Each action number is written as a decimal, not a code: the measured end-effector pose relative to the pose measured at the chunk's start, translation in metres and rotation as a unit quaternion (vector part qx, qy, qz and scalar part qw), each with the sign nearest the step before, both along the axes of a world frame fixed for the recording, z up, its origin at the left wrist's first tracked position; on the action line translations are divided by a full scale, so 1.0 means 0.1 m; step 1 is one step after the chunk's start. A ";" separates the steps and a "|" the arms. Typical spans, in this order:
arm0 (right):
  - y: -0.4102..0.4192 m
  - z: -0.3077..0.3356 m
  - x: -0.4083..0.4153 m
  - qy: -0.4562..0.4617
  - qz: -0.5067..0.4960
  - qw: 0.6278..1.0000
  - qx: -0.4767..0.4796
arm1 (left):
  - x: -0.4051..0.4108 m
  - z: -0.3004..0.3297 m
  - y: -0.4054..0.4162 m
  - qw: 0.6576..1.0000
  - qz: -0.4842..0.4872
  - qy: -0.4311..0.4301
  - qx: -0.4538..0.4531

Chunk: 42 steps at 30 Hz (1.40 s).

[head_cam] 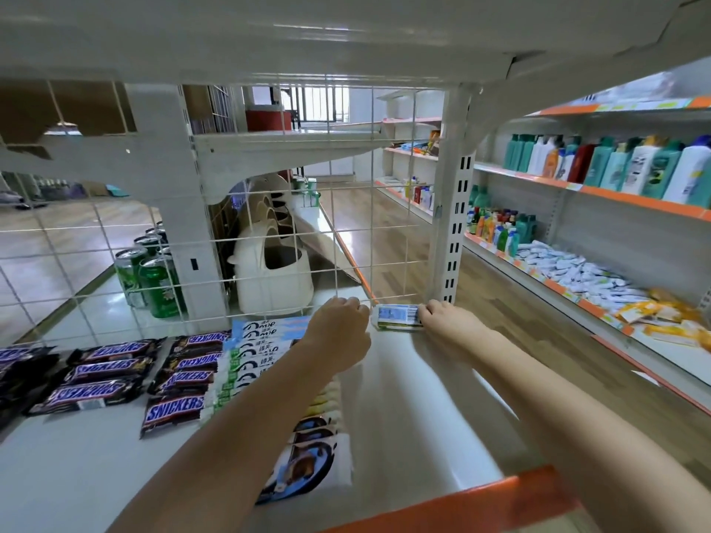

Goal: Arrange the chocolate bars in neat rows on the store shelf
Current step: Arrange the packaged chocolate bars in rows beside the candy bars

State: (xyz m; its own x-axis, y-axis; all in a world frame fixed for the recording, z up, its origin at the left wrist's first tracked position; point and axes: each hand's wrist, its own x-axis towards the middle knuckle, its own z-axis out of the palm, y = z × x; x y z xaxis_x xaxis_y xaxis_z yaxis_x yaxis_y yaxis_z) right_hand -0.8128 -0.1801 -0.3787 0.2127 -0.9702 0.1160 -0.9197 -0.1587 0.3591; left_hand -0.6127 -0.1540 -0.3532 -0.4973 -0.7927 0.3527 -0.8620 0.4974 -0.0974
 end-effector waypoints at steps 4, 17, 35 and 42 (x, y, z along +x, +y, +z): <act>0.14 0.00 0.01 -0.015 0.016 0.998 -0.054 | 0.04 0.03 0.08 1.000 0.008 -0.008 -0.010; 1.00 0.35 0.34 0.085 0.074 0.979 -0.170 | 0.29 0.25 0.81 0.998 0.013 0.000 -0.059; 2.26 0.53 1.11 -0.022 0.174 0.958 -0.226 | 1.04 0.30 1.95 0.995 0.046 0.079 -0.050; 2.32 0.63 1.03 -0.090 0.151 0.975 -0.136 | 1.18 0.30 2.02 0.991 0.056 0.114 -0.034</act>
State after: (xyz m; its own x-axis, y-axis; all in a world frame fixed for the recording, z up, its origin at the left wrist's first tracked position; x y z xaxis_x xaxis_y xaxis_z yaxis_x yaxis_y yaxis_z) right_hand -0.7098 0.0519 -0.3157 0.4364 -0.7946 0.4220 -0.8977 -0.3531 0.2636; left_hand -0.4945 0.0479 -0.3229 -0.3087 -0.8089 0.5003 -0.9149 0.3964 0.0763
